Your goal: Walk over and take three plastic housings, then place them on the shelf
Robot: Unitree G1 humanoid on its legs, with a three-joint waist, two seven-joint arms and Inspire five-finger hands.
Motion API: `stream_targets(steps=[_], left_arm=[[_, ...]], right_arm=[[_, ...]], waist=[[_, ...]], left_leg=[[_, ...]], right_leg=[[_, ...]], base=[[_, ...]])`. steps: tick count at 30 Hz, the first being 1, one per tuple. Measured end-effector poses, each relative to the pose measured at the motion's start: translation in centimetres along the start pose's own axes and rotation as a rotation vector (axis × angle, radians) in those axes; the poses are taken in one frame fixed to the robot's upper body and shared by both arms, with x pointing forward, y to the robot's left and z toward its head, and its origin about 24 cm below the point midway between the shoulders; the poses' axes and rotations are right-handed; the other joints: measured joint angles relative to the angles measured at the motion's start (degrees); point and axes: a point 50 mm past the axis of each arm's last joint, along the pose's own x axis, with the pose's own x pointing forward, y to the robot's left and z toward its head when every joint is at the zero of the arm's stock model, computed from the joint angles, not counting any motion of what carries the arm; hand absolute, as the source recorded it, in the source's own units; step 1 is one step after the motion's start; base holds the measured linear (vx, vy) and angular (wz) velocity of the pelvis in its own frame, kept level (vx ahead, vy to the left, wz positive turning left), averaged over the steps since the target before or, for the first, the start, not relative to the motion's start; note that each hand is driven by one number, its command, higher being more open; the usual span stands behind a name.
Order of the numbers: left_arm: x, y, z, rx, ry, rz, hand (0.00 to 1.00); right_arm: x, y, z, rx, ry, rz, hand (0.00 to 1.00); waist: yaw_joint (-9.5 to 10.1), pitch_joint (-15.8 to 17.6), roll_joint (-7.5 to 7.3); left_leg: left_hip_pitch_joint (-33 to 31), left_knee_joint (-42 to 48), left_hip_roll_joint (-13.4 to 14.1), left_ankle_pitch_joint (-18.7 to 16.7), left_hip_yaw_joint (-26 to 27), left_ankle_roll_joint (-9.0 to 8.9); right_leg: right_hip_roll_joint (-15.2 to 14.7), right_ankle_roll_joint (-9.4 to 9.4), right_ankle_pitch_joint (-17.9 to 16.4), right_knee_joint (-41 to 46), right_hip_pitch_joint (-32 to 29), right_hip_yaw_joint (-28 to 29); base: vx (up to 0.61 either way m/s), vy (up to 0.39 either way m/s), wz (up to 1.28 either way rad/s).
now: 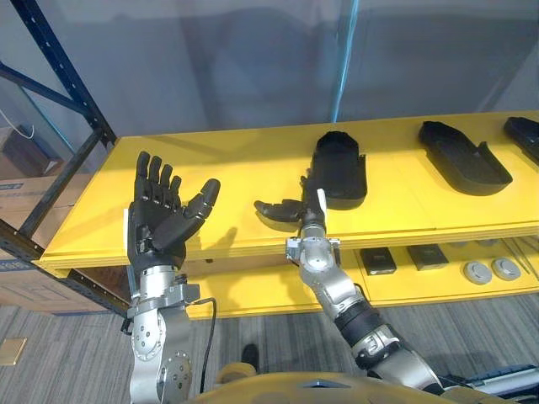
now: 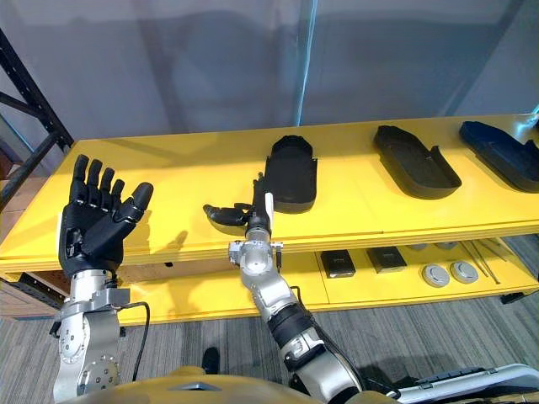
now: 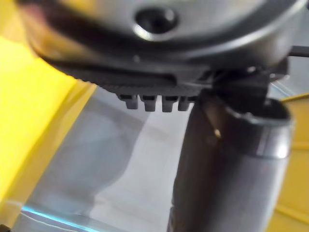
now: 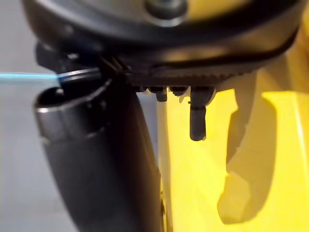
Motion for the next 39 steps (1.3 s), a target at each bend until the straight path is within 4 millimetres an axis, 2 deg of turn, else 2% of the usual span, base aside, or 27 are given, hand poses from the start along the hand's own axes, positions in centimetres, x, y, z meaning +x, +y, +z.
stream_targets(steps=[3,4,9,18,20,24,26,28,33,36,39], left_arm=[[0.0,-0.1,0.0,0.000,0.000,-0.019,1.00],[0.0,-0.3,-0.1,-0.031,0.008,-0.035,1.00],[0.0,-0.5,-0.2,-0.035,0.015,-0.052,1.00],[0.1,-0.7,-0.3,-0.029,0.021,-0.073,1.00],[0.1,-0.7,-0.3,-0.028,0.021,-0.079,1.00],[0.1,-0.5,-0.2,-0.019,0.018,-0.070,1.00],[0.2,-0.2,0.0,-0.010,0.011,-0.057,1.00],[0.2,0.2,0.2,0.003,0.003,-0.042,1.00],[0.1,0.7,0.4,0.019,0.000,-0.026,1.00],[0.1,0.6,0.4,0.016,0.002,-0.046,1.00],[0.2,0.2,0.2,0.012,0.008,-0.072,1.00]], right_arm=[[0.5,-1.2,0.0,0.028,0.001,-0.056,1.00],[1.0,-2.5,0.0,0.042,-0.013,-0.100,1.00],[1.3,-3.2,0.1,0.042,-0.020,-0.120,1.00],[1.6,-3.9,0.2,0.055,-0.074,0.054,1.00],[1.0,-4.1,0.5,0.092,-0.093,0.070,1.00],[-1.8,-5.5,1.7,0.157,-0.193,0.094,1.00],[-2.6,-7.5,2.8,0.194,-0.255,0.056,1.00],[-2.7,-11.0,4.1,0.220,-0.332,-0.062,1.00],[-2.9,-17.3,5.3,0.153,-0.400,-0.286,1.00],[-3.0,-18.8,5.7,0.115,-0.414,-0.318,1.00],[-2.6,-19.6,5.6,0.068,-0.374,-0.321,1.00]], waist=[[-0.11,0.29,-0.20],[-0.27,0.64,-0.37],[-0.35,0.80,-0.38],[-0.74,1.33,-0.60],[-0.73,1.64,-0.66],[-1.00,2.59,-0.76],[-1.90,2.74,-0.99],[-2.44,3.00,-1.40],[-3.75,3.28,-1.85],[-4.86,3.26,-1.83],[-4.97,3.26,-1.83]], left_leg=[[0.01,-0.01,0.01,0.00,0.03,0.00],[0.03,-0.01,0.04,-0.01,0.23,0.00],[0.06,0.00,0.10,-0.01,0.43,0.00],[0.09,0.00,0.20,-0.09,1.16,-0.03],[0.09,0.02,0.23,-0.17,1.30,-0.05],[0.02,0.14,0.17,-0.45,1.83,0.01],[0.04,0.15,0.07,-0.52,2.10,0.17],[0.13,0.15,0.11,-0.45,2.63,0.32],[0.19,0.15,0.19,-0.45,3.46,0.34],[0.25,0.15,0.45,-0.46,3.87,0.33],[0.61,0.12,0.75,-0.46,3.96,0.31]], right_leg=[[-0.07,0.00,-0.01,0.01,-0.02,0.04],[-0.10,0.01,-0.01,0.04,-0.10,0.16],[-0.19,0.00,-0.01,0.06,-0.18,0.27],[-0.30,0.01,-0.01,0.32,-0.72,1.19],[-0.27,0.01,-0.01,0.30,-0.79,1.40],[-0.16,0.09,0.05,0.06,-0.99,1.79],[-0.27,0.44,0.25,0.05,-1.07,2.00],[-0.25,0.61,0.39,0.08,-1.17,2.59],[-0.28,0.68,0.46,0.15,-1.66,3.41],[-0.14,0.66,0.50,0.48,-1.91,3.56],[0.08,0.50,0.39,0.93,-1.87,3.64]], base=[[0.00,-0.006,-0.01],[0.00,-0.024,-0.04],[0.00,-0.005,-0.01],[0.00,-0.002,-0.04],[0.00,-0.005,-0.03],[0.02,-0.014,-0.04],[0.03,-0.014,-0.06],[0.03,-0.011,-0.10],[0.00,-0.009,-0.09],[0.00,-0.012,-0.08],[-0.01,-0.034,-0.02]])
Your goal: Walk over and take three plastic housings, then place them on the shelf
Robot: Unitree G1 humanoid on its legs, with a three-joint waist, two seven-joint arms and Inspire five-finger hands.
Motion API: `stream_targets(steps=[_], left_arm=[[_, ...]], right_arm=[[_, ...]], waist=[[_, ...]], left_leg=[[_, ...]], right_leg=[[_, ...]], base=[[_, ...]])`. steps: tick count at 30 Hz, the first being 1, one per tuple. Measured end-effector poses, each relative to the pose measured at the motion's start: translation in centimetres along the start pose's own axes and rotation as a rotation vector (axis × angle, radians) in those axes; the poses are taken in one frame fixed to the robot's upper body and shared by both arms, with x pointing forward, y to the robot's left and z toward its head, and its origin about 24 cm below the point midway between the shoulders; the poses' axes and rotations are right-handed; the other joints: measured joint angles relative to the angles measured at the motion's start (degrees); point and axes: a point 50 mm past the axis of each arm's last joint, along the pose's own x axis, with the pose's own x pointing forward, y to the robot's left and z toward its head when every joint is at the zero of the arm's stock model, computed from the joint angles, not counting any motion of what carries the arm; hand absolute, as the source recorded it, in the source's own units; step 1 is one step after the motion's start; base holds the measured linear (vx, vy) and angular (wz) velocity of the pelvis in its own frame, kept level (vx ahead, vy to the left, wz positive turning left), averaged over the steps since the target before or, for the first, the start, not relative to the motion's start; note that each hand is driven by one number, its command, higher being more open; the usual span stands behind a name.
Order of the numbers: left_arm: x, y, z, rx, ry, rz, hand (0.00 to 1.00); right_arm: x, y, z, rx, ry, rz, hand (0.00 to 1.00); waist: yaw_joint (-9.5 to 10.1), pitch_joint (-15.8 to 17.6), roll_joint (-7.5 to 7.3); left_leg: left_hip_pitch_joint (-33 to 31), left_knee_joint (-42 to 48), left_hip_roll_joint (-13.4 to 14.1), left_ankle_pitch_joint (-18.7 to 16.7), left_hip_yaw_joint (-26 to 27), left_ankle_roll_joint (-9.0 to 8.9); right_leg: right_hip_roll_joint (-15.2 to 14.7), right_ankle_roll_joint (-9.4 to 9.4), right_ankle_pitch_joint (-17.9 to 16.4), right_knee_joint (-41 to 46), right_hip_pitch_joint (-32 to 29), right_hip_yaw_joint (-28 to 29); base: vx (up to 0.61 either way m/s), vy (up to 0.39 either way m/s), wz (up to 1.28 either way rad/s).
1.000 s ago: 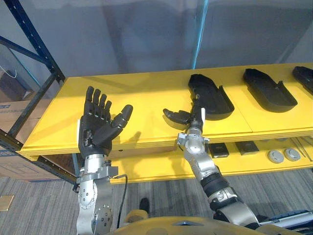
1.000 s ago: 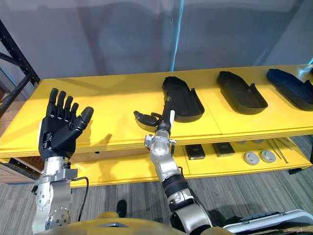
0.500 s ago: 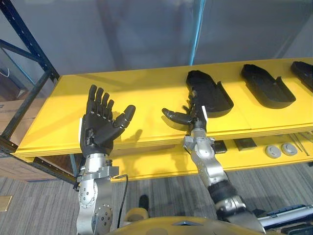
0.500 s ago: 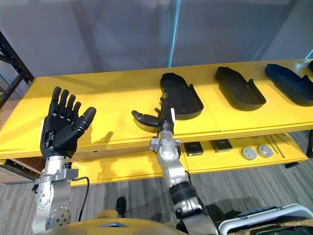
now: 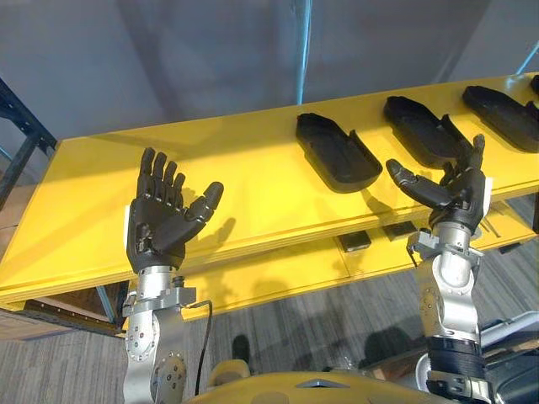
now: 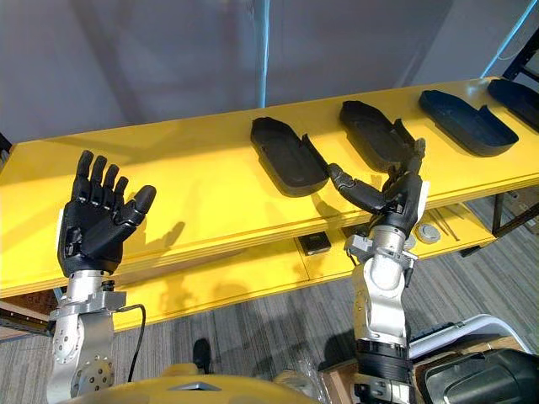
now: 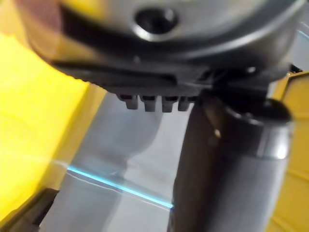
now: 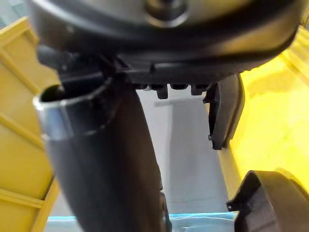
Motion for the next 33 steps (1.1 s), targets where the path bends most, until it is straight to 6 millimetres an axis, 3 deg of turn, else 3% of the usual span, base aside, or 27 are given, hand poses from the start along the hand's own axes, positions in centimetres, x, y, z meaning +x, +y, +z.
stream_targets(steps=[13,20,33], left_arm=[[0.5,-0.6,-0.1,0.008,0.023,-0.070,1.00],[1.0,-1.1,-0.1,0.017,0.029,-0.122,1.00],[1.0,-1.6,-0.2,0.009,0.031,-0.172,1.00]], right_arm=[[3.0,-0.5,-4.3,-0.068,0.282,0.138,1.00],[4.8,-1.2,-4.2,-0.046,0.309,0.169,1.00],[4.7,1.4,-4.3,-0.041,0.319,0.341,1.00]], waist=[[0.10,0.00,0.00],[0.19,0.01,-0.01],[0.13,0.10,0.10]], left_leg=[[-0.04,-0.13,0.01,0.24,-0.21,0.16],[-0.69,-0.14,-0.19,0.76,-1.45,0.33],[-0.72,-0.13,-0.21,0.85,-1.90,0.26]], right_leg=[[0.04,0.10,0.15,0.21,0.07,-0.21],[0.04,0.07,0.21,0.28,0.10,-1.23],[0.07,0.03,0.17,0.20,0.33,-1.69]], base=[[-0.01,-0.007,0.00],[-0.01,-0.011,0.08],[0.00,-0.004,0.01]])
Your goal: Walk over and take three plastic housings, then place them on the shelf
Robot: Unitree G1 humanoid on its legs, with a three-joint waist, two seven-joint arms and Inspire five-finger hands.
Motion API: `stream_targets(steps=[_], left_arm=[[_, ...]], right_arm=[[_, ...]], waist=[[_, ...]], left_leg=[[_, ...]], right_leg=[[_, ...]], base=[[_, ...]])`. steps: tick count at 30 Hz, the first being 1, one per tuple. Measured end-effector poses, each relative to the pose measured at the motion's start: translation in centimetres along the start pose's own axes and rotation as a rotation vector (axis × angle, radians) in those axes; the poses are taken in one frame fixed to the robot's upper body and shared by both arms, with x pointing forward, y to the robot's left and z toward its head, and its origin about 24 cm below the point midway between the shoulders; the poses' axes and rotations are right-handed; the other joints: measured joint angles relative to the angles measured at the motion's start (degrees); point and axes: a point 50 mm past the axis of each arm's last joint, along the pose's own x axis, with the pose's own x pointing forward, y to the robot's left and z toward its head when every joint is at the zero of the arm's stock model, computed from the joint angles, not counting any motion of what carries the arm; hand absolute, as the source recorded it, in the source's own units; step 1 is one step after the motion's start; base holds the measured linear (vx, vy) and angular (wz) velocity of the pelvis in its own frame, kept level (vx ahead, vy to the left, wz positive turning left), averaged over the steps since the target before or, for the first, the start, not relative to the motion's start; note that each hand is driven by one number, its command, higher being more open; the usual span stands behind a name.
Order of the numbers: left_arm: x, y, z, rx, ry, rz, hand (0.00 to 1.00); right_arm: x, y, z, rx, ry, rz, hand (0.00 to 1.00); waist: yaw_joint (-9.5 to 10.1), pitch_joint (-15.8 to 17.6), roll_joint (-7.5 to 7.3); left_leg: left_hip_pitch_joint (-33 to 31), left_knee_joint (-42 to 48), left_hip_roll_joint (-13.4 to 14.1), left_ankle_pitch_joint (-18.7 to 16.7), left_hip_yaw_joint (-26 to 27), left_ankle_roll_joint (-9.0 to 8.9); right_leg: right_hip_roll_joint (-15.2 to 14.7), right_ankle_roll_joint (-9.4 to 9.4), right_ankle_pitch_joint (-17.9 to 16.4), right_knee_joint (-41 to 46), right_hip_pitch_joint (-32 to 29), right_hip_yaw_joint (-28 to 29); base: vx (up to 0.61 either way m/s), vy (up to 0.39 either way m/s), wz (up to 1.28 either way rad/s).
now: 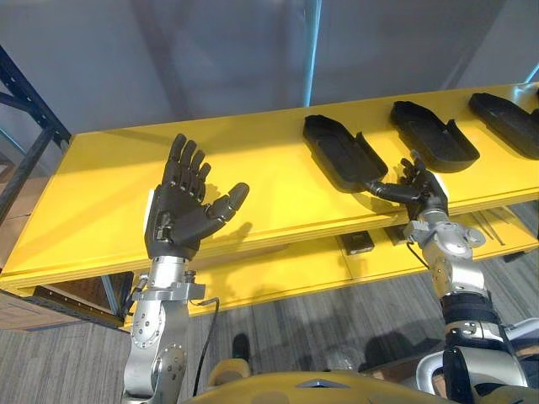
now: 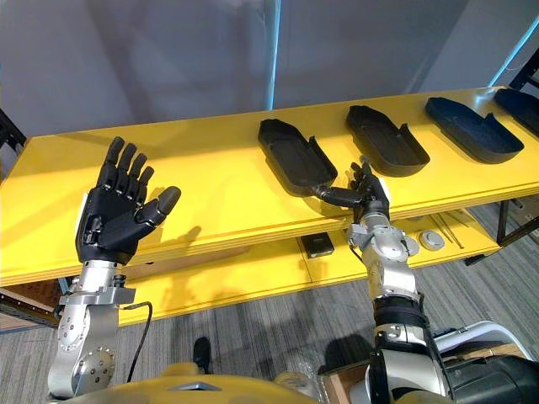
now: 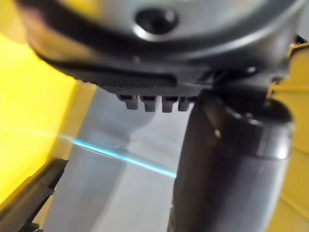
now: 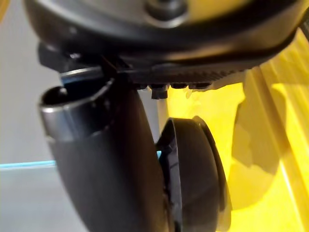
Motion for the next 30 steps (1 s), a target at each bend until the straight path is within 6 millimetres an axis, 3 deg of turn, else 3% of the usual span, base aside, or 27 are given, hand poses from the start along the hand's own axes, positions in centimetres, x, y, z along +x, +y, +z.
stream_targets(steps=[13,30], left_arm=[[0.0,0.0,0.0,0.002,-0.002,-0.006,1.00],[0.0,-0.3,-0.1,-0.004,0.002,-0.019,1.00]], right_arm=[[-0.1,2.4,0.4,-0.031,-0.030,0.105,1.00],[-1.3,3.2,-0.3,-0.008,-0.047,0.136,1.00]], waist=[[-0.09,0.87,0.56],[0.03,0.94,0.50]], left_leg=[[0.10,0.02,0.03,-0.29,0.05,-0.39],[0.22,0.14,0.28,-0.24,0.25,-0.30]], right_leg=[[0.01,-0.04,-0.04,0.02,0.03,0.05],[0.08,-0.50,-0.45,0.94,-0.35,0.18]], base=[[0.00,0.000,0.00],[0.00,0.000,0.00]])
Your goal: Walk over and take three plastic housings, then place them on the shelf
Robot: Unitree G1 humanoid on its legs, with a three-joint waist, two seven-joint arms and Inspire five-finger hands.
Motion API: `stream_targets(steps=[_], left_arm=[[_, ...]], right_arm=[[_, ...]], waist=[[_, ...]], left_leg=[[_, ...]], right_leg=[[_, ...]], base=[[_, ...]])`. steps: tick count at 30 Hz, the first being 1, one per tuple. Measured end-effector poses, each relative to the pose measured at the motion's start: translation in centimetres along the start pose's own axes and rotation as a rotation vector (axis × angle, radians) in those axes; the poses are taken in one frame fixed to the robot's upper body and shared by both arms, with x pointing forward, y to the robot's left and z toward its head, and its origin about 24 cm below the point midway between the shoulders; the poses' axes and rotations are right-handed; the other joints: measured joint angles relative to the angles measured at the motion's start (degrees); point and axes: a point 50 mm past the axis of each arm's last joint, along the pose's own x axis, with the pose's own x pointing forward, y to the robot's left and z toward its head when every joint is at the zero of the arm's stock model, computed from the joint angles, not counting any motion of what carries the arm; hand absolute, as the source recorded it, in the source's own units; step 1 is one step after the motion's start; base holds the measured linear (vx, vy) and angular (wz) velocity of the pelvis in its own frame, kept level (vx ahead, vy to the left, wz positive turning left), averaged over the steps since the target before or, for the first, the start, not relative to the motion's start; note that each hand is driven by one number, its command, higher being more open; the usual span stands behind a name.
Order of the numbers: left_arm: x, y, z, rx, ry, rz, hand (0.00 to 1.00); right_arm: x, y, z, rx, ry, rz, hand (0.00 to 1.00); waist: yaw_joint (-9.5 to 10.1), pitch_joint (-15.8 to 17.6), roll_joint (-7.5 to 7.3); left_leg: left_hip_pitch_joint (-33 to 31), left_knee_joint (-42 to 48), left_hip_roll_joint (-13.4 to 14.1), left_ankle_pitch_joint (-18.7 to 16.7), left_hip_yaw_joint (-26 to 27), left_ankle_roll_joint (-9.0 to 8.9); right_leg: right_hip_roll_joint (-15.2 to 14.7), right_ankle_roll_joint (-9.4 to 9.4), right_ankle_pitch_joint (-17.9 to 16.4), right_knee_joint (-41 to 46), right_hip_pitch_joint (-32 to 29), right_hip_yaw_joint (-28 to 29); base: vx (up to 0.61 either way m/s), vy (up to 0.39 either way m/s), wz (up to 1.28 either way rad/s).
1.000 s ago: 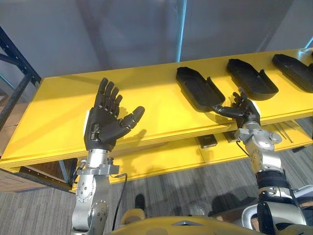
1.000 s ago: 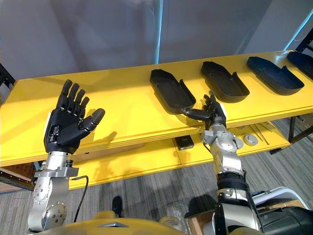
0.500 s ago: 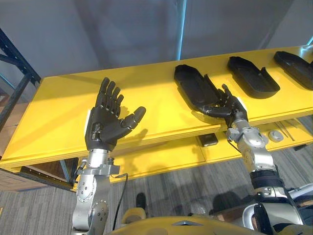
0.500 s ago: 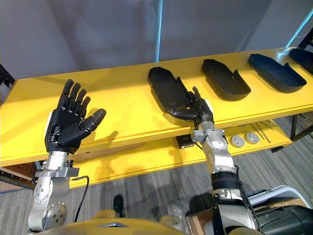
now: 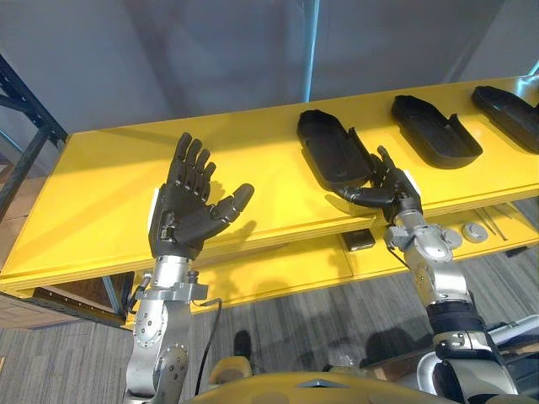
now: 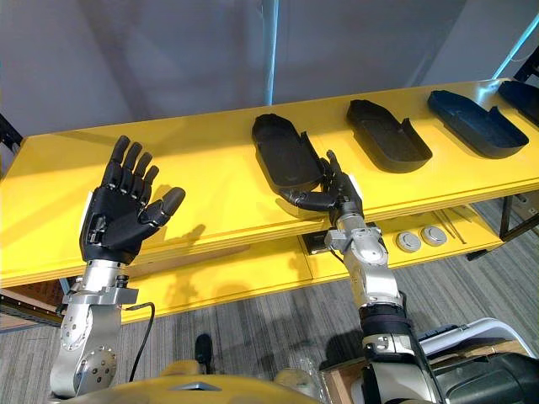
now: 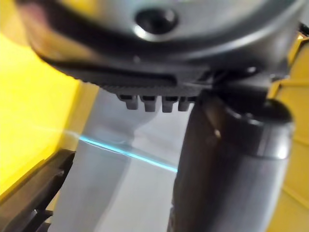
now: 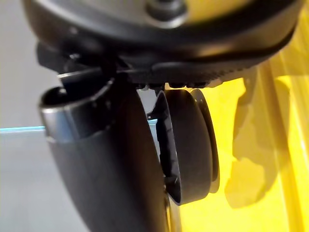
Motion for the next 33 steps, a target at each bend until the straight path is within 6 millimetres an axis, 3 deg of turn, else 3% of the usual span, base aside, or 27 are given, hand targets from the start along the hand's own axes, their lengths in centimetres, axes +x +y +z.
stream_targets(steps=[29,33], left_arm=[[0.0,-0.2,0.0,0.002,0.005,-0.028,1.00],[0.0,-0.7,-0.3,-0.013,0.017,-0.048,1.00]], right_arm=[[-0.6,0.2,-0.7,0.092,-0.007,0.008,1.00],[-1.9,1.0,-0.5,0.112,-0.056,-0.029,1.00]], waist=[[-0.01,-0.49,0.44],[0.24,-0.55,0.55]], left_leg=[[0.11,-0.01,0.04,0.06,0.11,0.05],[0.07,-0.04,0.11,-0.04,0.49,-0.05]], right_leg=[[0.02,-0.01,0.01,0.06,-0.01,0.13],[0.07,-0.01,0.00,-0.06,-0.23,0.62]], base=[[0.00,0.000,0.00],[0.00,0.000,-0.02]])
